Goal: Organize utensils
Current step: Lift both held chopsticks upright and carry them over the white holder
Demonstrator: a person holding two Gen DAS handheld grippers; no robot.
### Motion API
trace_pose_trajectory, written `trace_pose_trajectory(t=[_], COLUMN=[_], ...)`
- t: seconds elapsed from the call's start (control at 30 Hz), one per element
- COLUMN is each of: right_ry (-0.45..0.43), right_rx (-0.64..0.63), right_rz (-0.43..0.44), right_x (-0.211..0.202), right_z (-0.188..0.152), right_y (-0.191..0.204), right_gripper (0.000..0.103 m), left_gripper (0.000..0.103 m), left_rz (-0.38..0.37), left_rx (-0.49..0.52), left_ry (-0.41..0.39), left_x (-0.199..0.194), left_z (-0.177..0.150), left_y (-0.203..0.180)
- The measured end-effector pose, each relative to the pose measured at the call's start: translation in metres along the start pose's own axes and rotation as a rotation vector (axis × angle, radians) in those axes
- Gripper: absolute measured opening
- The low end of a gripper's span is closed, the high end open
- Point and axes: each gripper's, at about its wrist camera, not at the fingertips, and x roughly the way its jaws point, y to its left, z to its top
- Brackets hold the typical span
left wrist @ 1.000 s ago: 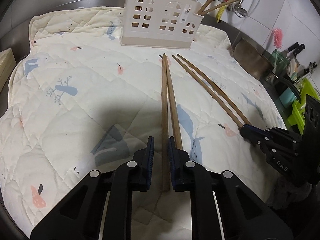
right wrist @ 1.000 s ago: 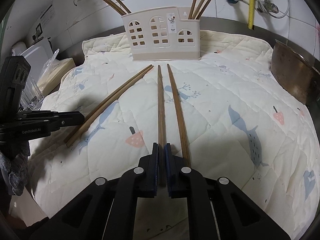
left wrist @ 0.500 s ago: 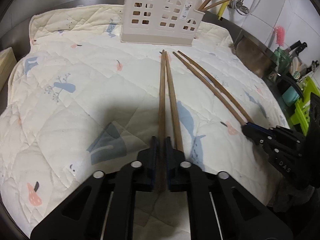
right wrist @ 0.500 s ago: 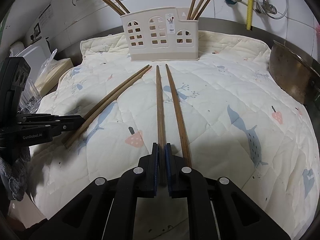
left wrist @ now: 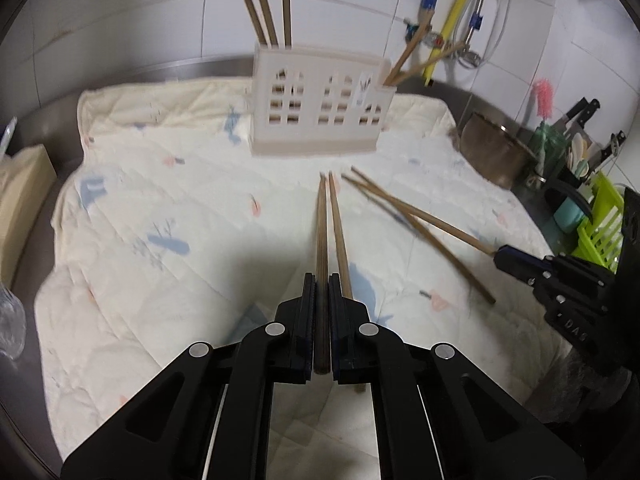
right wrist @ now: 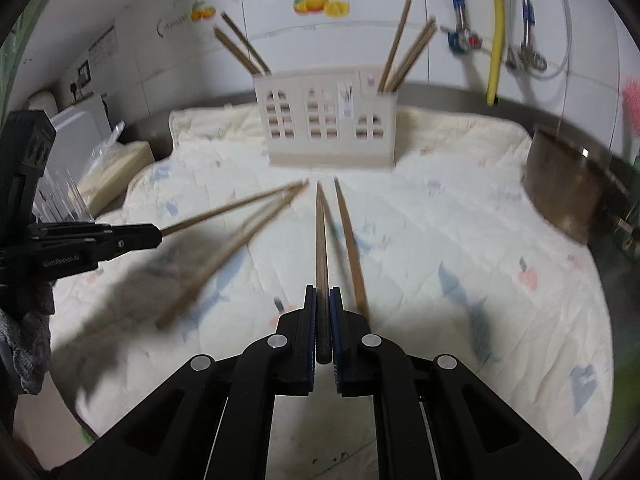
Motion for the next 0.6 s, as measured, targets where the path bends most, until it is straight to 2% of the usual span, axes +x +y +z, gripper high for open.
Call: trace_pose_trajectory(t=[0.3, 0.6], right_ry=[-0.116, -0.152], right_rx=[-0.022, -0.066], right_rz=[0.002, 0.006], right_x=[-0.026, -0.029], right_z=[0.060, 0.121], right_y=[0.001, -0.001], right_gripper=[0.007, 0.007], left_gripper=[0.005, 0.005], left_rz=[-0.006, 0.004], left_rx=[0.033, 0.101], left_ry=[-0.084, -0.123], left_x=[-0.020, -0.024], left_z=[0.047, 0.091], left_y=[-0.002, -0.009])
